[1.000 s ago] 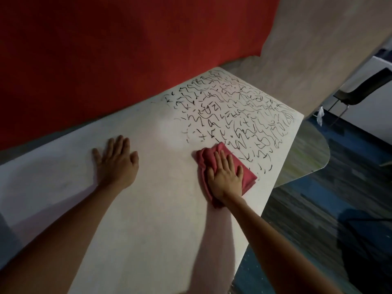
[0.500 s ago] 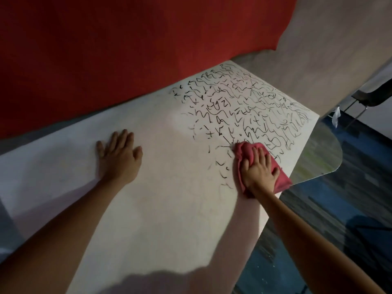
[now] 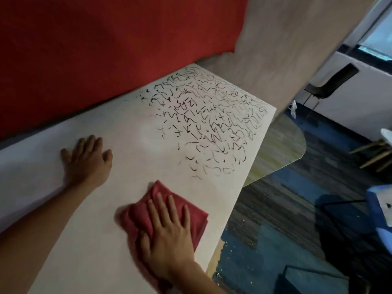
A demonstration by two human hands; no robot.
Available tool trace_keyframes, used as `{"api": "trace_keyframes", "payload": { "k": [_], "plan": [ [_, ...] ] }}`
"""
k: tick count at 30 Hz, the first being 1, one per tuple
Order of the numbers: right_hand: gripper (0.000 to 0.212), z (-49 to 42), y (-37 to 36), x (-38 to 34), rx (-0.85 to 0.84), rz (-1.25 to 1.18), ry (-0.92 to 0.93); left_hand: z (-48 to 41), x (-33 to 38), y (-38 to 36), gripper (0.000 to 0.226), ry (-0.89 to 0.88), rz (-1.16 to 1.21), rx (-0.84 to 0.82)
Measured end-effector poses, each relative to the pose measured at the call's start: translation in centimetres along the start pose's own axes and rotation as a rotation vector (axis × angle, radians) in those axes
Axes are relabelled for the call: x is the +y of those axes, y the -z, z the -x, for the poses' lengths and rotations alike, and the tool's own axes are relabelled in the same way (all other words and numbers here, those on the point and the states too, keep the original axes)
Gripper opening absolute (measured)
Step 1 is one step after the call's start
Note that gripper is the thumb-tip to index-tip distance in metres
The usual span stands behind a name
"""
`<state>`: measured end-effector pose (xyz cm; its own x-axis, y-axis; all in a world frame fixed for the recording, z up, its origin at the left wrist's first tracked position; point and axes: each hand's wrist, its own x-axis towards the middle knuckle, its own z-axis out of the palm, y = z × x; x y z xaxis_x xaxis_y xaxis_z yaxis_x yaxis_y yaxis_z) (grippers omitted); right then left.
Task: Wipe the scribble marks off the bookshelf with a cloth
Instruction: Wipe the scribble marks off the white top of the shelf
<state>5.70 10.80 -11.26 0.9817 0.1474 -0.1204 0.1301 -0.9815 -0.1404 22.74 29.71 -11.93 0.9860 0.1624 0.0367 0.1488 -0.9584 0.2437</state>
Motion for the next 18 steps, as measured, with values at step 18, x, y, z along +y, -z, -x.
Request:
{"api": "trace_keyframes", "payload": {
  "k": [18],
  "plan": [
    [0.073, -2.3, 2.8, 13.1, 0.066, -0.177, -0.293, 14.8, 9.5, -0.2, 0.09, -0.349, -0.183, -0.226]
  ]
}}
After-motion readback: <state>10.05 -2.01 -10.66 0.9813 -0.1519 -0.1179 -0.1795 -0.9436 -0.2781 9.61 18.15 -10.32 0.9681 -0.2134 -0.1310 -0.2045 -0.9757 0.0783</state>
